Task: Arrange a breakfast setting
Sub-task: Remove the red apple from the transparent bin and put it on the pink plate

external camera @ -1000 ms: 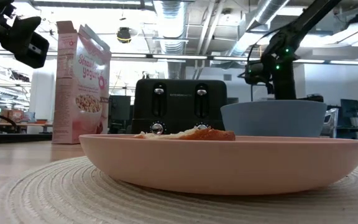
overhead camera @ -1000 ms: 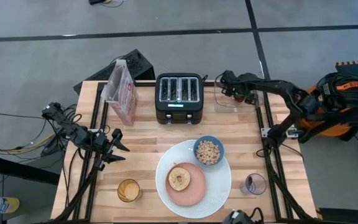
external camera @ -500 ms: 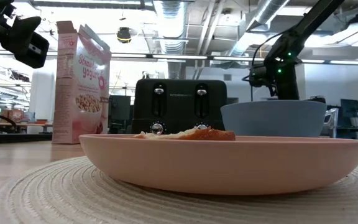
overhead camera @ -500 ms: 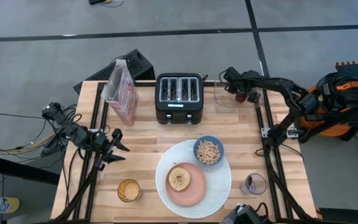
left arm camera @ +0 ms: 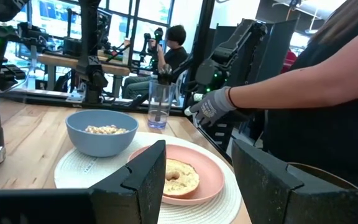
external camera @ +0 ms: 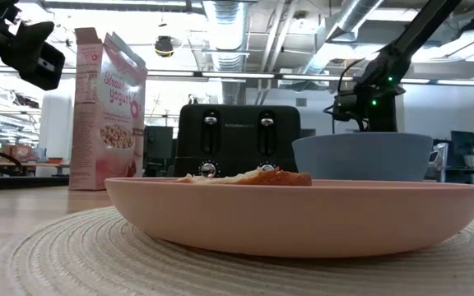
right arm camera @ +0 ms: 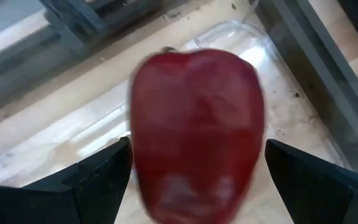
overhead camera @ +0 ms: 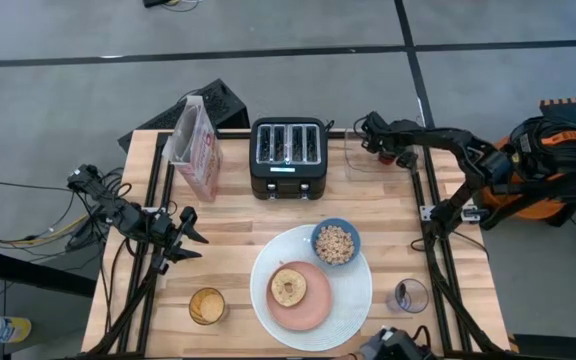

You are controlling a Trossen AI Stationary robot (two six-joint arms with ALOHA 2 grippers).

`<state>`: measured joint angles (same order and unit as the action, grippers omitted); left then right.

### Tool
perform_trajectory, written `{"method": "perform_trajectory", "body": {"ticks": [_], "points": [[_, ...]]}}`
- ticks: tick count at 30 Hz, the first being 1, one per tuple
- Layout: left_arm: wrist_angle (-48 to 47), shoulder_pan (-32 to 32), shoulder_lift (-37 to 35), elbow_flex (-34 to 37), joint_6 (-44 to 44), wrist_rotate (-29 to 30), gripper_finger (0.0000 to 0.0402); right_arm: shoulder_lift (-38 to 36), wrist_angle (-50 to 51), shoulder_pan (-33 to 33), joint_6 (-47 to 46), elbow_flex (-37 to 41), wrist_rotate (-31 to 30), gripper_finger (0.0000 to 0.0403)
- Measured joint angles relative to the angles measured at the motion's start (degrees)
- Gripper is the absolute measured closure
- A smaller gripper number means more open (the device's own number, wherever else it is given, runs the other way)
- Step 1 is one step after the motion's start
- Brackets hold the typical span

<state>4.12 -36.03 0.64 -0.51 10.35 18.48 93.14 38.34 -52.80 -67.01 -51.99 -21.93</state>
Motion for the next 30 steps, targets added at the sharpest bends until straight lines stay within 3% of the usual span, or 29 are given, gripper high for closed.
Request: {"method": "perform_trajectory", "body": {"ticks": [7,17,24,30], "points": [[0.0,0.0,0.0,0.0,0.0,0.0,0.0233,0.0,-0.1,-1.4,-0.4,0.0,0.1,0.0031],[0.0,0.0,0.0,0.0,0.0,0.1,0.0233,-0.1,-0.7,-3.2,-0.4,-0.1,2.4,0.0124],[0.0,0.0,0.0,0.0,0.0,0.2,0.0233,-1.0,-0.4,-2.7,0.0,-0.1,4.4,0.0125],[0.0,0.0,0.0,0.0,0.0,0.2,0.0233,-6.2,0.0,0.5,0.2,0.0,4.7,0.0125]]}}
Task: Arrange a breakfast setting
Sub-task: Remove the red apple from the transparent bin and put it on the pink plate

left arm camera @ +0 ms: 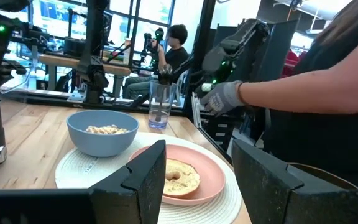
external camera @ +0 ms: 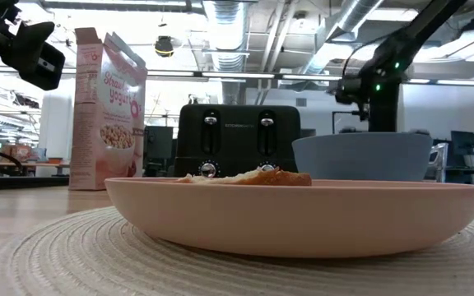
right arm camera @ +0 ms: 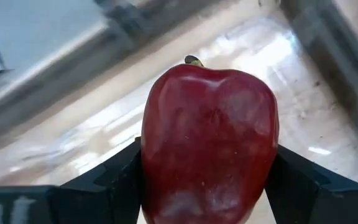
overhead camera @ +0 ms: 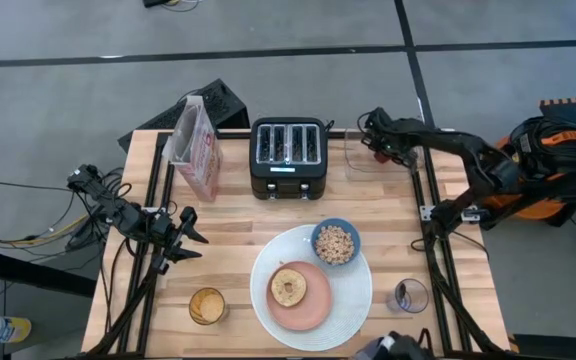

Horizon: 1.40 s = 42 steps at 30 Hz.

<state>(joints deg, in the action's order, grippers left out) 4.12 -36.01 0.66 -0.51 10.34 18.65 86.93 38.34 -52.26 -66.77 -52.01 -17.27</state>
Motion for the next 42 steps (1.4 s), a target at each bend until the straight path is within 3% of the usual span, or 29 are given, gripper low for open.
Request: {"method": "perform_trajectory", "body": {"ticks": [12,22,31,42], "points": [[0.0,0.0,0.0,0.0,0.0,0.0,0.0233,-18.2,-3.0,10.6,8.2,-0.1,-1.1,0.0114],[0.0,0.0,0.0,0.0,0.0,0.0,0.0233,-27.2,-9.9,23.8,14.2,-0.1,-2.8,0.0113],[0.0,0.0,0.0,0.0,0.0,-0.1,0.0233,-28.0,-22.0,41.4,20.1,-0.1,-5.6,0.0113],[0.0,0.0,0.0,0.0,0.0,-0.2,0.0233,-23.3,-34.3,65.8,29.7,-0.1,-11.6,0.0112]]}}
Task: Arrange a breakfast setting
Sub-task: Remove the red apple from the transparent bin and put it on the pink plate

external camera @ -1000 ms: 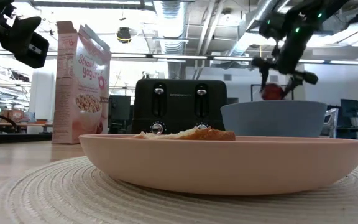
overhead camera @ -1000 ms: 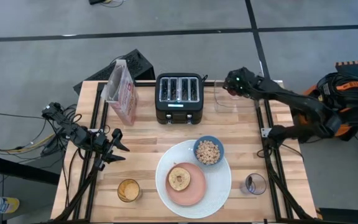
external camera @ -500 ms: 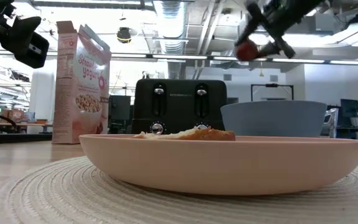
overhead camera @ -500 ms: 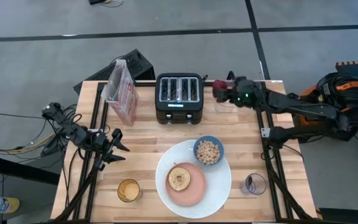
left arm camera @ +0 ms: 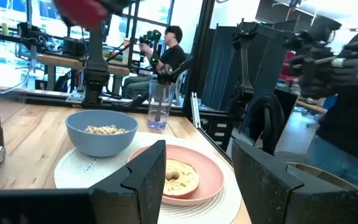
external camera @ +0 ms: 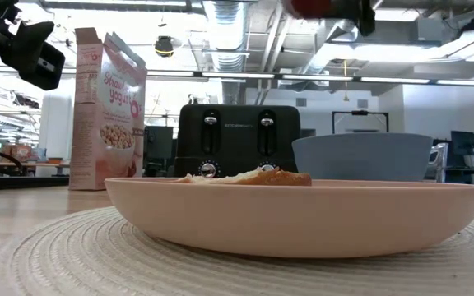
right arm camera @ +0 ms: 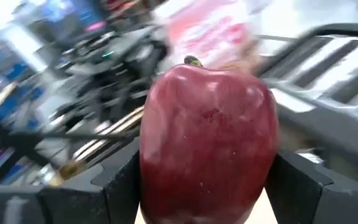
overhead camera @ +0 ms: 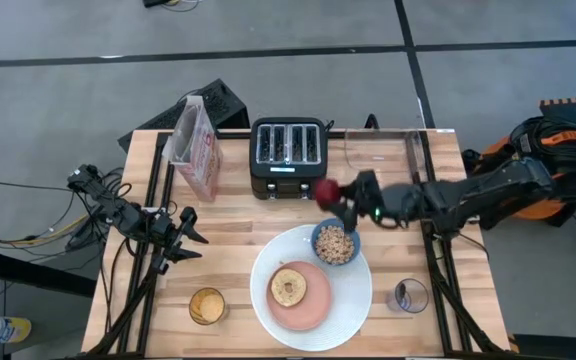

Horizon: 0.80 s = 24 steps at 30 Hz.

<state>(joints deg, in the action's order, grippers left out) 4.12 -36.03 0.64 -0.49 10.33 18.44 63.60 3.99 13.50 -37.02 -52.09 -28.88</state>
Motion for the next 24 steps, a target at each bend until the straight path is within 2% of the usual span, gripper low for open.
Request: {"method": "perform_trajectory", "body": {"ticks": [7,12,17,24], "points": [[0.0,0.0,0.0,0.0,0.0,0.0,0.0233,6.0,-10.7,11.7,7.8,0.0,-2.4,0.0112],[0.0,0.0,0.0,0.0,0.0,0.1,0.0233,11.0,-18.6,17.6,16.2,0.0,-3.8,0.0112],[0.0,0.0,0.0,0.0,0.0,0.2,0.0233,15.9,-24.4,20.6,20.9,0.0,-4.2,0.0111],[0.0,0.0,0.0,0.0,0.0,0.2,0.0233,23.6,-31.5,21.9,19.2,0.0,-4.2,0.0111]]}}
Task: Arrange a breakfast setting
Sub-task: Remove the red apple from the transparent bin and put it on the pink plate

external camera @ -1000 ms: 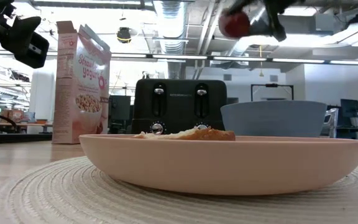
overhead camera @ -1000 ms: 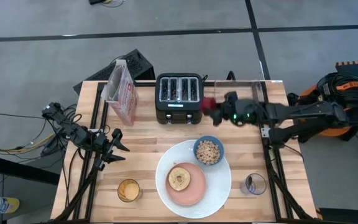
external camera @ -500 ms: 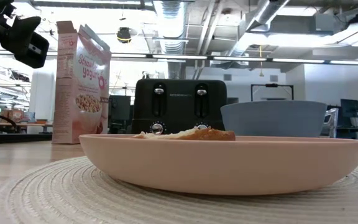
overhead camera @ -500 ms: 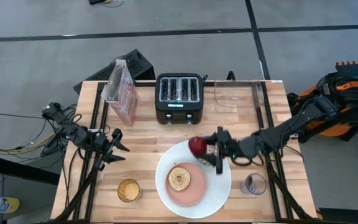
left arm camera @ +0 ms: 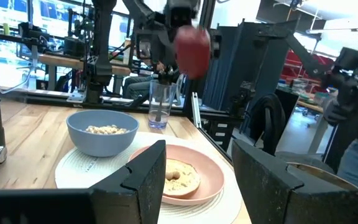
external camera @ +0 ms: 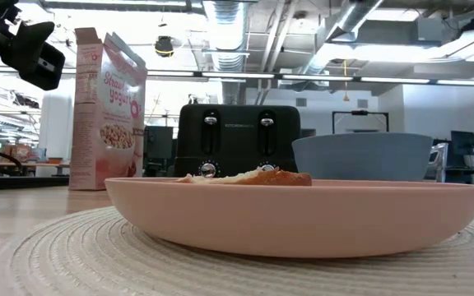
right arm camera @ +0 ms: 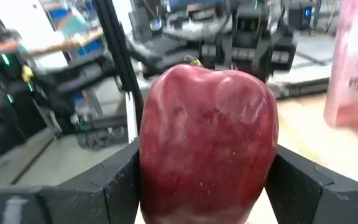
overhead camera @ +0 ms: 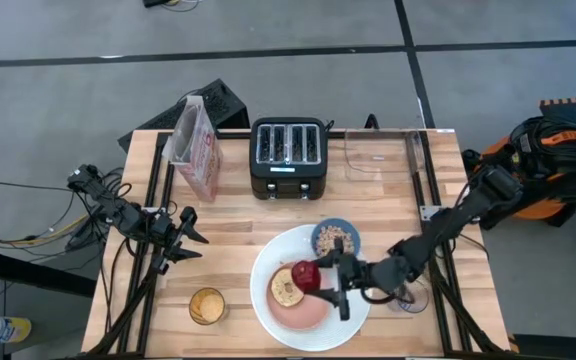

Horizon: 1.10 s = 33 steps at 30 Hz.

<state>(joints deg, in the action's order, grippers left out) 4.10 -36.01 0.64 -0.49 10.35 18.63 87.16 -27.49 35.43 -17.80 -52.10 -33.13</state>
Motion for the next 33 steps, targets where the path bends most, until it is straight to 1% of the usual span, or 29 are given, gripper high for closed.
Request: {"method": "perform_trajectory", "body": {"ticks": [5,7,16,19,23,28,33], "points": [[0.0,0.0,0.0,0.0,0.0,0.0,0.0233,6.2,-2.3,1.7,-4.5,0.0,-0.1,0.011],[0.0,0.0,0.0,0.0,0.0,0.0,0.0233,8.3,-3.0,3.0,-6.6,0.0,-1.4,0.011],[0.0,0.0,0.0,0.0,0.0,0.0,0.0233,14.0,-3.0,9.1,-11.4,-0.4,-17.2,0.011],[0.0,0.0,0.0,0.0,0.0,0.0,0.0233,15.1,-2.9,10.1,-12.6,-0.4,-21.2,0.011],[0.0,0.0,0.0,0.0,0.0,-0.1,0.0233,14.7,-0.3,10.3,-12.6,-0.2,-22.5,0.011],[0.0,0.0,0.0,0.0,0.0,-0.1,0.0233,11.6,3.0,10.1,-11.9,0.3,-22.4,0.011],[0.0,0.0,0.1,0.0,0.0,-0.1,0.0233,7.6,2.8,9.6,-8.7,0.2,-22.3,0.011]]}}
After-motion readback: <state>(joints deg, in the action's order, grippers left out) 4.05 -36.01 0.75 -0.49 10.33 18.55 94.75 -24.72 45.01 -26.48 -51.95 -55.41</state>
